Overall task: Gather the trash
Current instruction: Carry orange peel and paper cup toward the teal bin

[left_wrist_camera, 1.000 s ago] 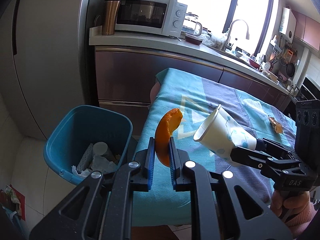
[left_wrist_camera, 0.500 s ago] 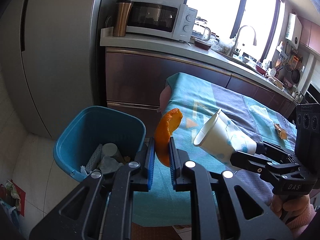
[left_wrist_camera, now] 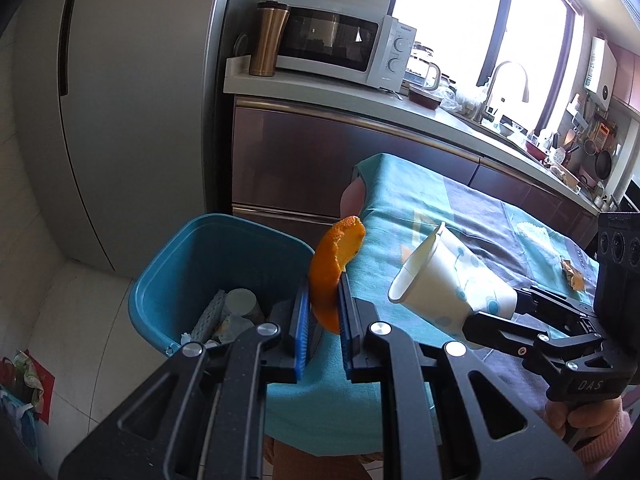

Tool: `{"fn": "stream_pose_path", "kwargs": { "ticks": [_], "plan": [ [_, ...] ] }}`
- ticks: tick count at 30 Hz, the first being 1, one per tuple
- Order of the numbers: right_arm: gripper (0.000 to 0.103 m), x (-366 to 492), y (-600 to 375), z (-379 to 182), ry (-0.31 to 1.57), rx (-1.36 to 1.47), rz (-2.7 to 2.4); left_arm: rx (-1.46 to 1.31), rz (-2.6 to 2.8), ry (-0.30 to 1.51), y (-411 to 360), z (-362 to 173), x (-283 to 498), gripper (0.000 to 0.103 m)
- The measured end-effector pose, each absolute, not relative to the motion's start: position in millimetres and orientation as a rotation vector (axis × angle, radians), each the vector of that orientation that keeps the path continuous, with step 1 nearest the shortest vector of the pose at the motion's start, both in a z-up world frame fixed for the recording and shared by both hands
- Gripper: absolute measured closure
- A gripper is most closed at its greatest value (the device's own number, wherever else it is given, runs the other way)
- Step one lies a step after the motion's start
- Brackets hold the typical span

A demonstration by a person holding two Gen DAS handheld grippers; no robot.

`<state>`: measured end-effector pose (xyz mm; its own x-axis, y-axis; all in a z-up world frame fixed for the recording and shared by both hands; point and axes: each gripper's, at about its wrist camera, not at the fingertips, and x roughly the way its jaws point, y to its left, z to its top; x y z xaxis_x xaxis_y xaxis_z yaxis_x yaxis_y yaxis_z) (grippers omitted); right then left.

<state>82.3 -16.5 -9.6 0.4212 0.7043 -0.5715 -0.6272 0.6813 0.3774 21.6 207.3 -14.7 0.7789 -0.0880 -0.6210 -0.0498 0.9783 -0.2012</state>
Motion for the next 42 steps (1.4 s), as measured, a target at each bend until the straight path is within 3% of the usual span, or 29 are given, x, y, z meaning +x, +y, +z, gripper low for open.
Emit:
{"fn": "stream_pose_path", "kwargs": {
  "ticks": [42],
  "plan": [
    [0.04, 108, 45, -16, 0.843, 0.013, 0.91, -0.248, 0.091, 0.724, 253, -37, 45, 0.089]
  ]
}}
